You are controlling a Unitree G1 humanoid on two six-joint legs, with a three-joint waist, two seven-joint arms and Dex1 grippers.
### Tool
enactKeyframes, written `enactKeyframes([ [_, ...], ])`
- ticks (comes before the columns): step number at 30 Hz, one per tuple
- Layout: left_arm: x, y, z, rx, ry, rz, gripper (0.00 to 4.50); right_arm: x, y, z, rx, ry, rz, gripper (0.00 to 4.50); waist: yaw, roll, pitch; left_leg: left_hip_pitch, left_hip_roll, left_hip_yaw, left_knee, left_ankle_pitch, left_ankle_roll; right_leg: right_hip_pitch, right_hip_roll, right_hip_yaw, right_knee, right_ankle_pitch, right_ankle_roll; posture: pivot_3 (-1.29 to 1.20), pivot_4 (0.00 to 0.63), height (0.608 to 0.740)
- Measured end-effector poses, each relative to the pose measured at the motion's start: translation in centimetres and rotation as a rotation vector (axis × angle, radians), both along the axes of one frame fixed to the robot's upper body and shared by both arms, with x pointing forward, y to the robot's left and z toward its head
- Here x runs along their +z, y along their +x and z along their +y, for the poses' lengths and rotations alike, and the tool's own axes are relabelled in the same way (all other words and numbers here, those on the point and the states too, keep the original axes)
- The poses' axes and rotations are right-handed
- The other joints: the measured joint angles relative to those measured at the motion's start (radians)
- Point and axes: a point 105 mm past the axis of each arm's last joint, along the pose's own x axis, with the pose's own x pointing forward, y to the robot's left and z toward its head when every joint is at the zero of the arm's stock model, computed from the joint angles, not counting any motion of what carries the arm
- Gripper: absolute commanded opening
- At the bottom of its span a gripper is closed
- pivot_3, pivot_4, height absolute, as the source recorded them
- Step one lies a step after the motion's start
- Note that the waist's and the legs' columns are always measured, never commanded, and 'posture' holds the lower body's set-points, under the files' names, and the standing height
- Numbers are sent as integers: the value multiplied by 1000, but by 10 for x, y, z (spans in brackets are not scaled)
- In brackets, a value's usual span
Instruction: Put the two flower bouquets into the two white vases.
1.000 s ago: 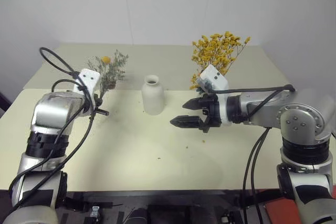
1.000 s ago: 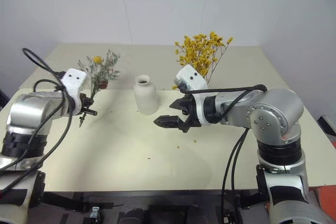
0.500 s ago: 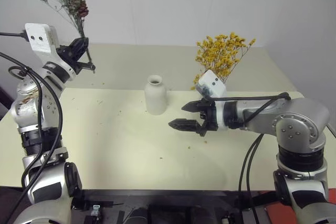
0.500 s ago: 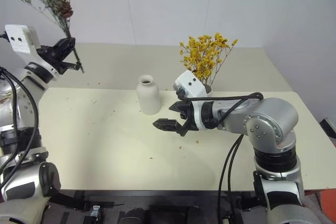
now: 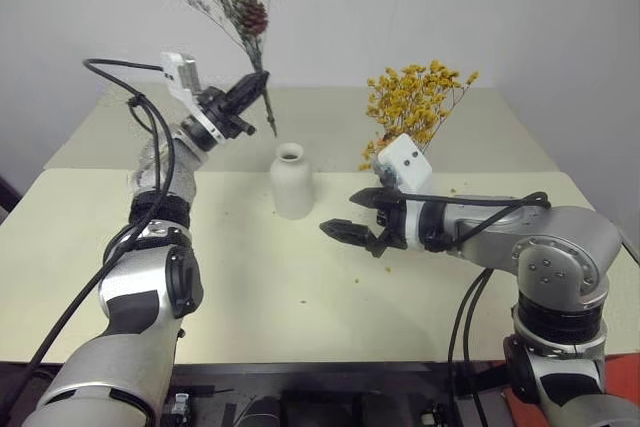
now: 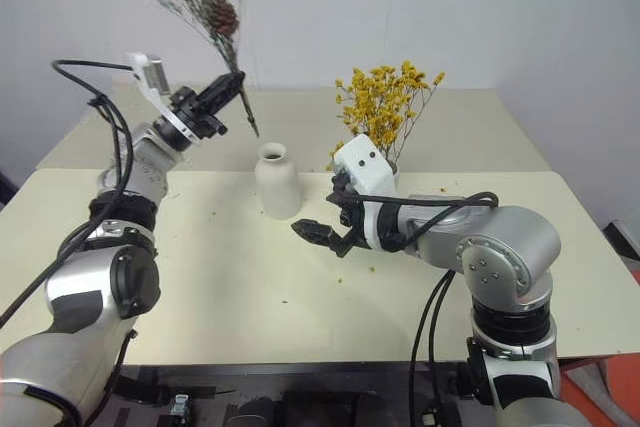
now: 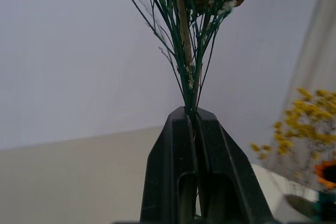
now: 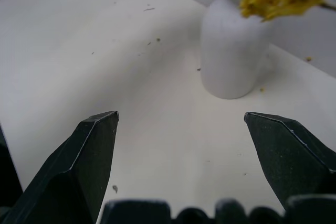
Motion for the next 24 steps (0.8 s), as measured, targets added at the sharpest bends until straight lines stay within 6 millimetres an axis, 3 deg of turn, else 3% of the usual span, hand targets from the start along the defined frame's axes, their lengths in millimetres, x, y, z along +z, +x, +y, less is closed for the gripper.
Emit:
enactKeyframes([
  [24, -11, -2, -22, -43, 100, -60, 46, -6, 4, -6, -135, 19, -10, 4500, -2, 0, 0, -1, 0, -1, 0, 0, 0, 0, 0, 0, 0, 0, 0, 0, 150, 740],
])
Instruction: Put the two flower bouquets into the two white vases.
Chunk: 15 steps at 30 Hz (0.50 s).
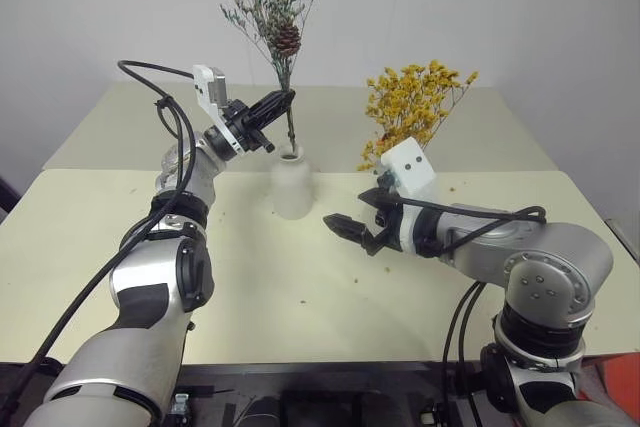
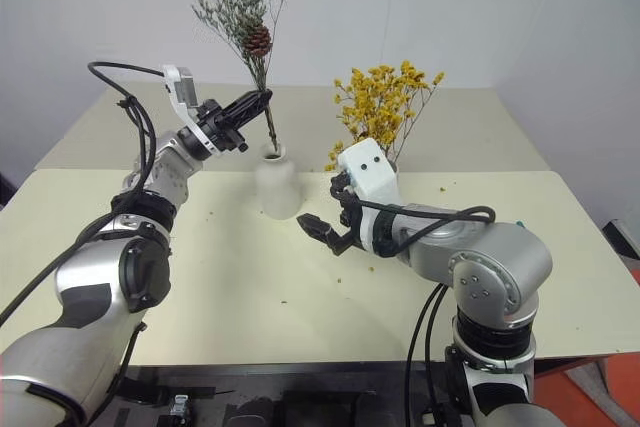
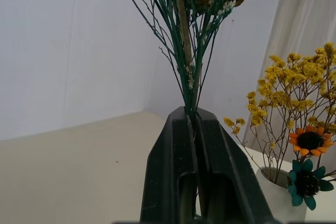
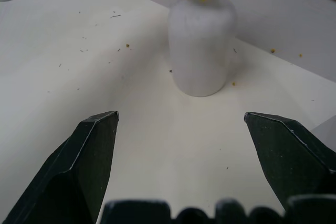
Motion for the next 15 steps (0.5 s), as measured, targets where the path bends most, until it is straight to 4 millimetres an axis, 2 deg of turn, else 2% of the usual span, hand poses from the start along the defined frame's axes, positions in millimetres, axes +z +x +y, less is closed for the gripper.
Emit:
enactKeyframes([
  [1, -1, 0, -1, -1, 2, -4, 46, 0, 0, 0, -1, 0, 0, 4500, 1, 0, 0, 0, 0, 0, 0, 0, 0, 0, 0, 0, 0, 0, 0, 0, 150, 740],
  [4, -9, 0, -3, 24, 43, -22, 726, 0, 1, -1, -5, -2, -1, 4500, -1, 0, 0, 1, 0, 0, 0, 0, 0, 0, 0, 0, 0, 0, 0, 0, 150, 740],
  [14, -40, 2, 13, 97, 62, 22, 3945, -3, -1, -5, -12, -16, 1, 4500, -2, 0, 0, 0, 0, 0, 0, 0, 0, 0, 0, 0, 0, 0, 0, 0, 150, 740],
  [15, -40, 2, 13, 95, 60, 21, 4108, -3, -1, -6, -13, -17, 0, 4500, -2, 0, 0, 0, 0, 0, 0, 0, 0, 0, 0, 0, 0, 0, 0, 0, 150, 740],
])
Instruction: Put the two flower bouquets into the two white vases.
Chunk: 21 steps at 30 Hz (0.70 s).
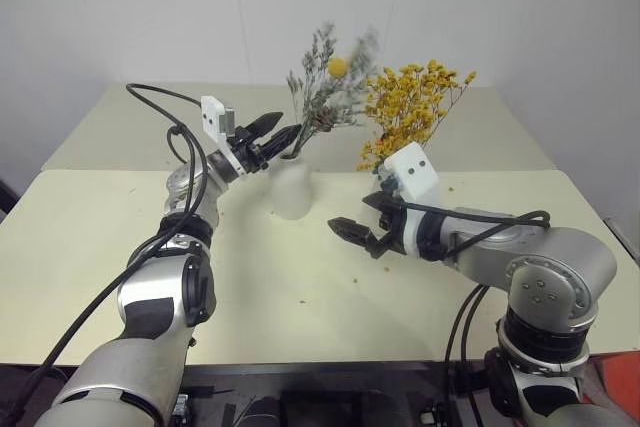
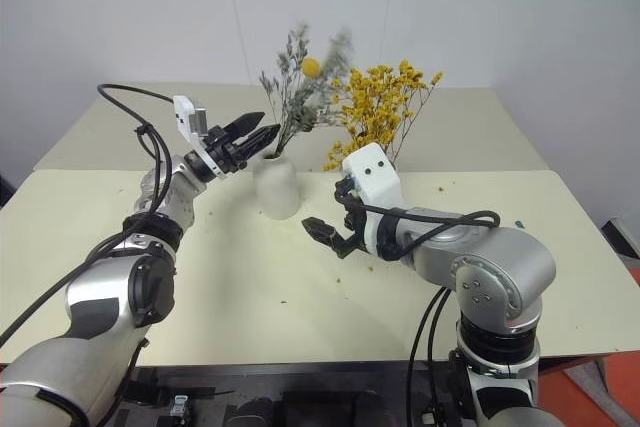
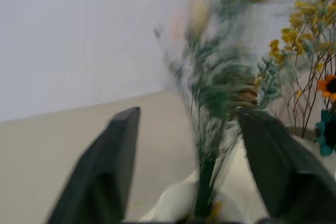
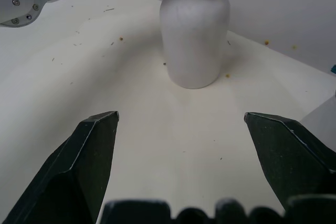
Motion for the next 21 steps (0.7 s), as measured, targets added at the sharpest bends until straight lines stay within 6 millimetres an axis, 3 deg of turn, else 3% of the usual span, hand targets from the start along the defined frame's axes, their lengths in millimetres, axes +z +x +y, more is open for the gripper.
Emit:
enactKeyframes([
  [2, 5, -6, 7, -47, -42, -22, 4468, 0, 0, -1, -2, -5, -2, 4500, -1, 0, 0, 0, 0, 0, 0, 0, 0, 0, 0, 0, 0, 0, 0, 0, 150, 740],
  [6, 12, -25, 34, -116, -79, -90, 4468, -3, 1, -4, -16, -16, 3, 4500, -16, 0, 0, 0, 0, 0, -1, 0, 0, 0, 0, 0, 0, 0, 0, 0, 150, 740],
  [13, -7, -74, 84, -132, -45, -115, 4468, -9, -2, -7, -17, -32, 15, 4500, -18, 0, 0, 2, 1, 0, -1, 0, 0, 0, 0, 1, 1, 0, 0, 0, 150, 740],
  [17, -20, -84, 95, -4, 3, -94, 4468, -10, -3, -5, 7, -27, 25, 4500, -5, 0, 0, 2, 1, -1, 0, 0, 0, 1, 0, 0, 1, 0, 0, 0, 150, 740],
  [21, -15, -92, 92, 62, 29, -125, 4468, -13, -3, -3, 29, -28, 44, 4500, 4, 0, 0, 2, 1, -1, 0, 0, 0, 2, 0, 0, 0, 0, 0, 0, 150, 740],
])
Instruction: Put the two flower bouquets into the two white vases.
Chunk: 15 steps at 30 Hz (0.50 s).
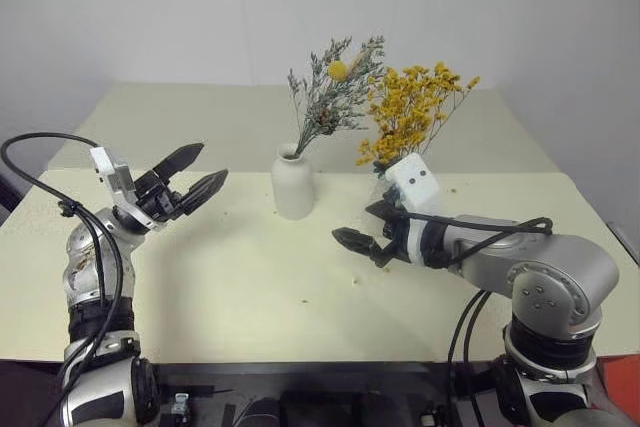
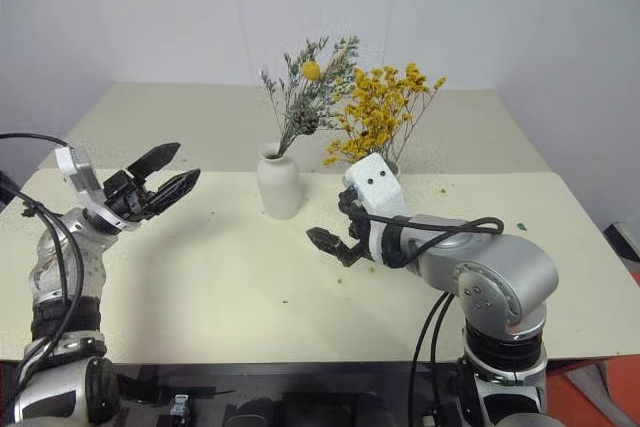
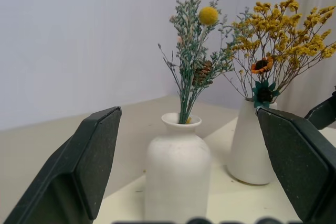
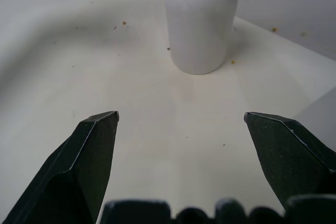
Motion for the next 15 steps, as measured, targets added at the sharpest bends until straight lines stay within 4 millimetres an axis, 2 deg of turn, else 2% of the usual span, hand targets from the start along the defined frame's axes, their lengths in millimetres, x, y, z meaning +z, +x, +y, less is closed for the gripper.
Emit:
enactKeyframes([
  [2, -3, -3, -1, 46, 32, 4, 4468, 0, -1, 0, 8, -1, 4, 4500, 0, 0, 0, 0, 0, 0, 0, 0, 0, 0, 0, 0, 0, 0, 0, 0, 150, 740],
  [7, -30, -8, -3, 106, 134, 103, 4468, 0, -2, -1, 19, 0, 9, 4500, -5, 0, 0, 1, 0, 0, 0, 0, 0, 0, 1, 0, 1, 0, 0, 0, 150, 740],
  [11, -21, -12, -3, 123, 247, 116, 4468, -2, -6, -17, -5, -11, 4, 4500, 0, 0, 0, 1, 0, 0, -1, 0, 0, 0, 0, 0, -1, 0, 0, 0, 150, 740],
  [15, -16, -18, 2, 135, 334, 138, 4468, -6, -16, -45, -36, -61, 10, 4500, 5, 0, 0, 1, 0, 1, -1, 0, 0, 0, 0, 0, -1, -1, 0, 0, 150, 740],
])
